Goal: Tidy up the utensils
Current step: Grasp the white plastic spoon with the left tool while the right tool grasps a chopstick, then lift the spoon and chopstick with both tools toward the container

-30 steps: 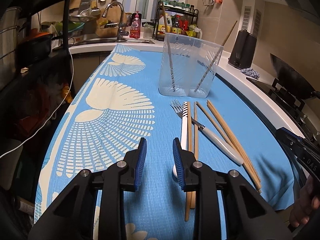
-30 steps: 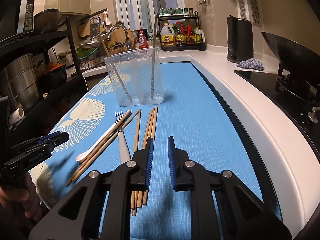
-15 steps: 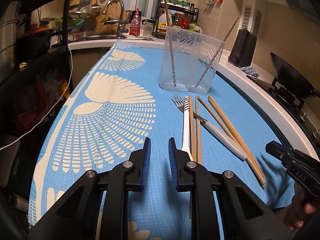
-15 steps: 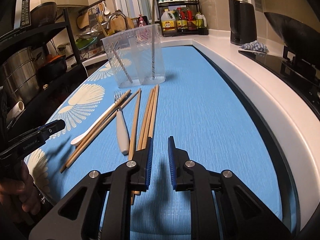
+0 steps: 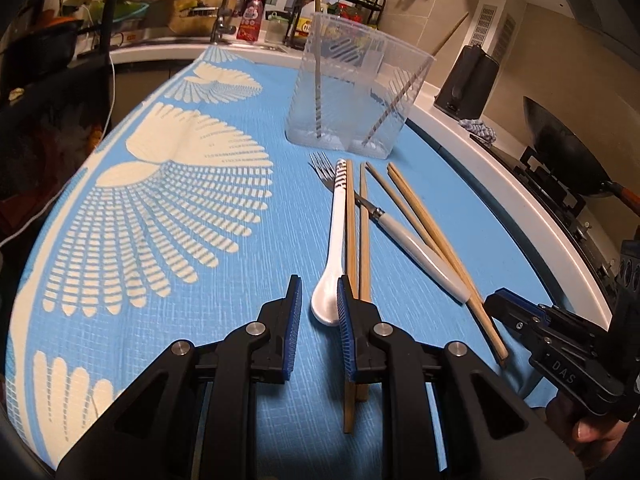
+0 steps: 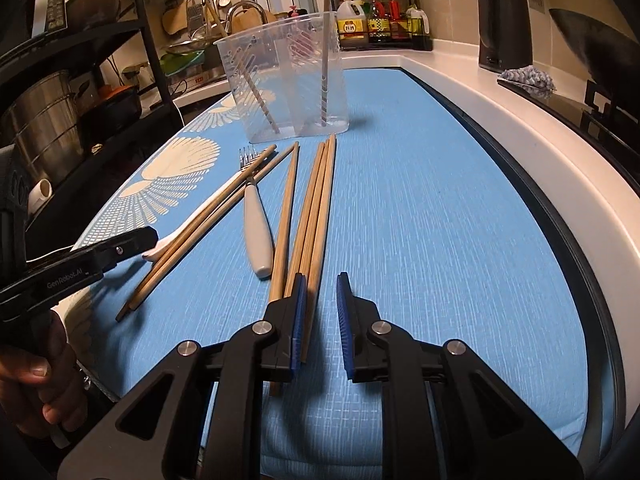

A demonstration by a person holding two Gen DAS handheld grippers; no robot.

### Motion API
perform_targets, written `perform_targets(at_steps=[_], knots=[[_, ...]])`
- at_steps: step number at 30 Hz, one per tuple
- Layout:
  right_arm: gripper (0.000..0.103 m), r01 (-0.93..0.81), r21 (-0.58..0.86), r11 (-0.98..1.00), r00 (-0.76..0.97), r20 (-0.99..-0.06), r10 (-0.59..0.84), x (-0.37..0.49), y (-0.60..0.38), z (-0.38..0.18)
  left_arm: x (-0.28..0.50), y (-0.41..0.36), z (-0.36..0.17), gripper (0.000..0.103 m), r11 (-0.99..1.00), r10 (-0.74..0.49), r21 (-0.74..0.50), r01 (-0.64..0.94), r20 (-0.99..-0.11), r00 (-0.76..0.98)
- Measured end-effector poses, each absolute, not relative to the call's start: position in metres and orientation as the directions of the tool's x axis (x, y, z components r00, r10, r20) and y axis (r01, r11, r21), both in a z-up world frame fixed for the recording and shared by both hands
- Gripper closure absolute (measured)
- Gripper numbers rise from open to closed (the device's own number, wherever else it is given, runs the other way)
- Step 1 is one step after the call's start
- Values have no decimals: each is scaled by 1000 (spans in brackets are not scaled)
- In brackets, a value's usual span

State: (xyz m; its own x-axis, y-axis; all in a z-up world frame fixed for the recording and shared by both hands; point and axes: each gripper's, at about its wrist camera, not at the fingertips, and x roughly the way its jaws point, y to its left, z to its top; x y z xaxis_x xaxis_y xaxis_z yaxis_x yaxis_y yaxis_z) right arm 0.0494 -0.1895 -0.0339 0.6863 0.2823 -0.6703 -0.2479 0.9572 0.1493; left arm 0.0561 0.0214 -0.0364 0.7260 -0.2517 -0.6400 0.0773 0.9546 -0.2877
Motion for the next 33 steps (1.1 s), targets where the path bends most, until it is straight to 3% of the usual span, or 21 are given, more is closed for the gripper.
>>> perform_targets(at_steps=[6, 12, 19, 33], knots=[[86, -236, 108, 966, 695, -676, 245, 48, -189, -34, 56, 14, -41, 84, 958, -250, -273, 86, -652, 716], [85, -241, 51, 969, 704, -678, 211, 42, -182, -38, 54, 1, -39, 84, 980, -187, -175, 94, -659, 728], [98, -222, 54, 974, 710, -676, 199, 43, -186, -37, 53, 0, -39, 89, 985, -158, -161, 69, -649, 744], [96, -139, 62, 988, 733, -665, 144, 54, -212, -38, 48, 15, -37, 93, 995, -53, -97, -11, -630, 775]])
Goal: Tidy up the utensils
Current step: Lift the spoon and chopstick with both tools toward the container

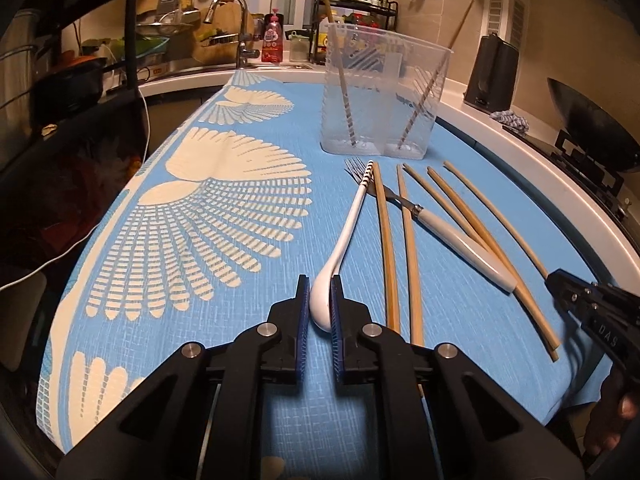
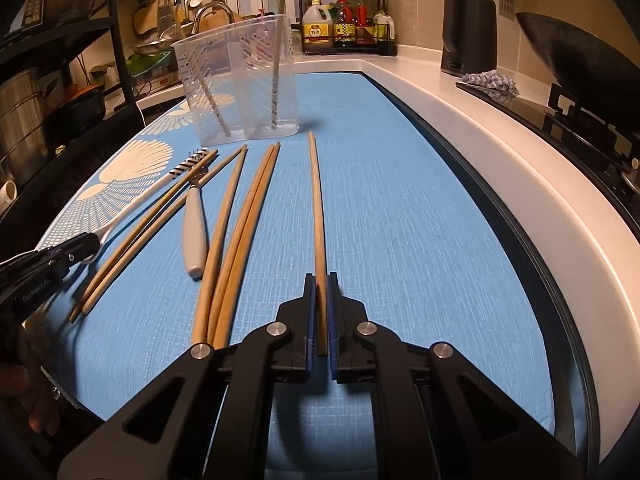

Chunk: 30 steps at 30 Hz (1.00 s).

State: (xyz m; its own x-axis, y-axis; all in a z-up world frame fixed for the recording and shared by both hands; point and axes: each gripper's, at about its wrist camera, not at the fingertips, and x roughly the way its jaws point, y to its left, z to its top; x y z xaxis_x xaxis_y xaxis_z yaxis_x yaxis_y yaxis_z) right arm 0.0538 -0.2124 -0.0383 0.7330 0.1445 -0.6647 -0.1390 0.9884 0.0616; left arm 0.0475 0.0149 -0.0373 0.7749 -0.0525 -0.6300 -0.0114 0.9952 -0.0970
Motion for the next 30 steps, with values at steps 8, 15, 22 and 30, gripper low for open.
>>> perform_targets(at_steps=[8, 15, 22, 30], knots=[[95, -140, 59, 988, 752, -643, 145, 48, -212, -40, 46, 12, -38, 92, 997, -44, -83, -9, -614, 788], [95, -136, 51, 989, 761, -635, 138, 46, -210, -41, 46, 11, -38, 92, 997, -41, -78, -9, -613, 789], [95, -137, 51, 989, 760, -636, 138, 46, -210, -41, 47, 11, -38, 92, 997, -41, -78, -9, -613, 789], [98, -139, 52, 989, 754, -642, 140, 47, -210, -40, 46, 10, -38, 92, 997, -39, -76, -10, -613, 789]])
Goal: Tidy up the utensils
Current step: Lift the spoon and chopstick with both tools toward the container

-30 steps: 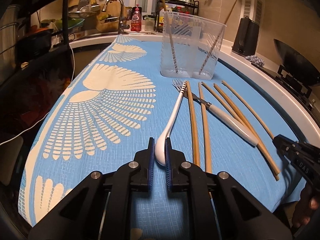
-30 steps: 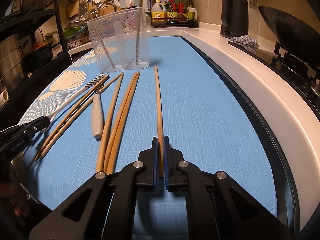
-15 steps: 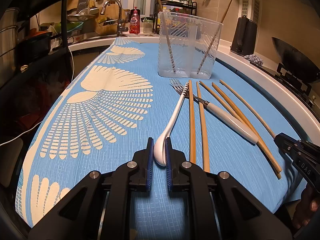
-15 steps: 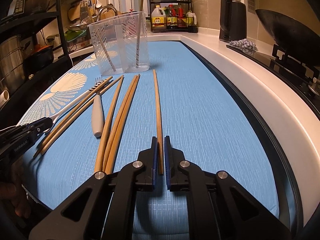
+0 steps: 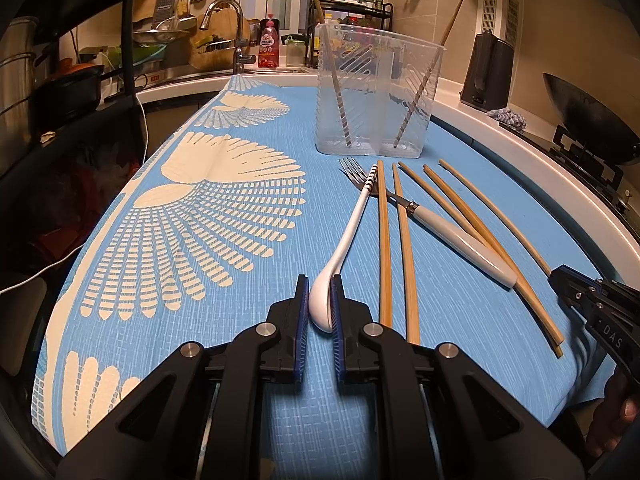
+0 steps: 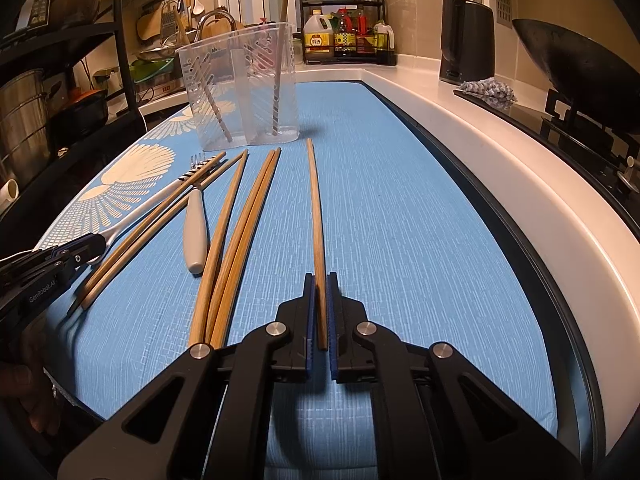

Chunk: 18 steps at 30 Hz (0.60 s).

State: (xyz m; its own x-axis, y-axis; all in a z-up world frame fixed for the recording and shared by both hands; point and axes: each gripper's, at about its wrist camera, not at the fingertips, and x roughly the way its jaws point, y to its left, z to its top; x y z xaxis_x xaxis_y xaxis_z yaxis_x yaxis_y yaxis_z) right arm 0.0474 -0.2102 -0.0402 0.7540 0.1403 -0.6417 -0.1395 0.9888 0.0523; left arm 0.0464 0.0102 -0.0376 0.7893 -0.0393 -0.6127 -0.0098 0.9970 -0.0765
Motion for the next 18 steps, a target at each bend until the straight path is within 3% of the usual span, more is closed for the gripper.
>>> perform_targets(at_steps=[18], knots=[[98, -143, 42, 989, 756, -640, 137, 47, -208, -37, 47, 9, -37, 92, 997, -41, -73, -5, -612, 790]])
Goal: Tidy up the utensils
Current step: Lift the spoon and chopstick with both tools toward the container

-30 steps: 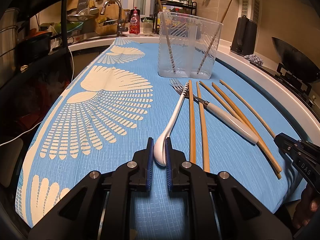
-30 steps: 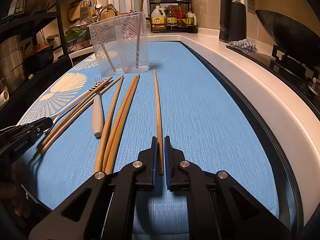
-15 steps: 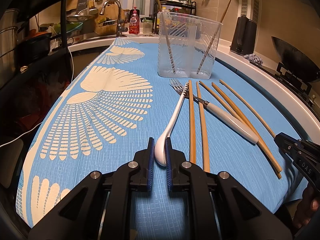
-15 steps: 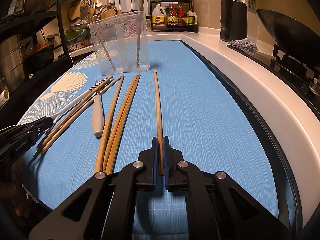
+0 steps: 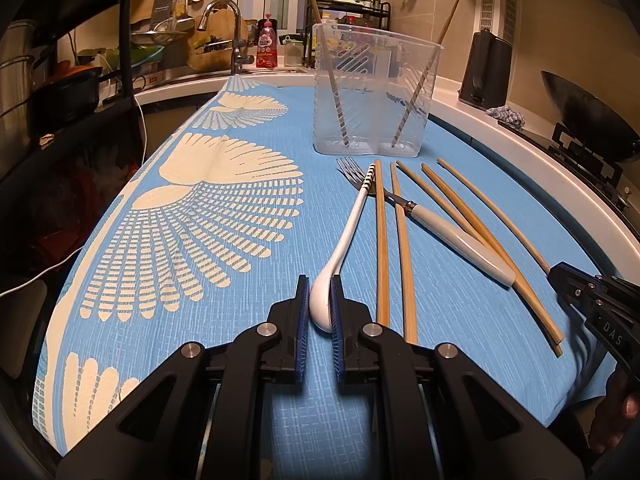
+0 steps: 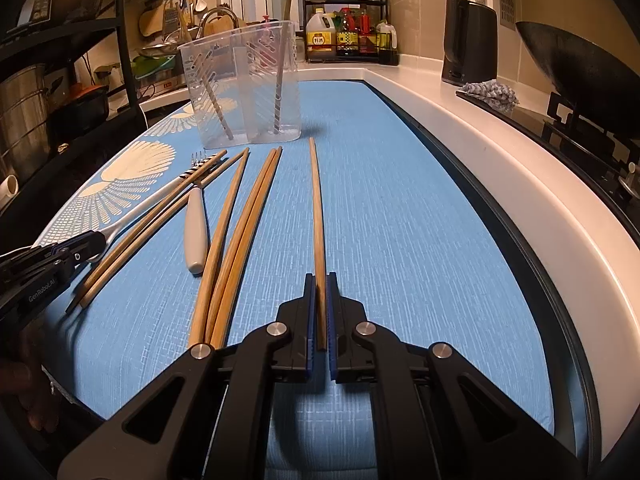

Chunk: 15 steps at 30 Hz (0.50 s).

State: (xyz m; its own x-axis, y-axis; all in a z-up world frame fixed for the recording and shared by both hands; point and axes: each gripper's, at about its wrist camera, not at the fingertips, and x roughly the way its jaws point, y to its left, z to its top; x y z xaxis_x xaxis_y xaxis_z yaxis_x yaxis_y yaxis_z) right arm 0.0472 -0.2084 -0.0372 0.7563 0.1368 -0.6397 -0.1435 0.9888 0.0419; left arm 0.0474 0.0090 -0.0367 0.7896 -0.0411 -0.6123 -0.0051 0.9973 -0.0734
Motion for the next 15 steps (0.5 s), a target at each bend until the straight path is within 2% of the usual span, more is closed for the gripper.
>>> perform_targets(at_steps=[15], knots=[[98, -154, 35, 987, 810, -568, 147, 31, -209, 5, 35, 13, -13, 92, 998, -14, -56, -19, -537, 844]])
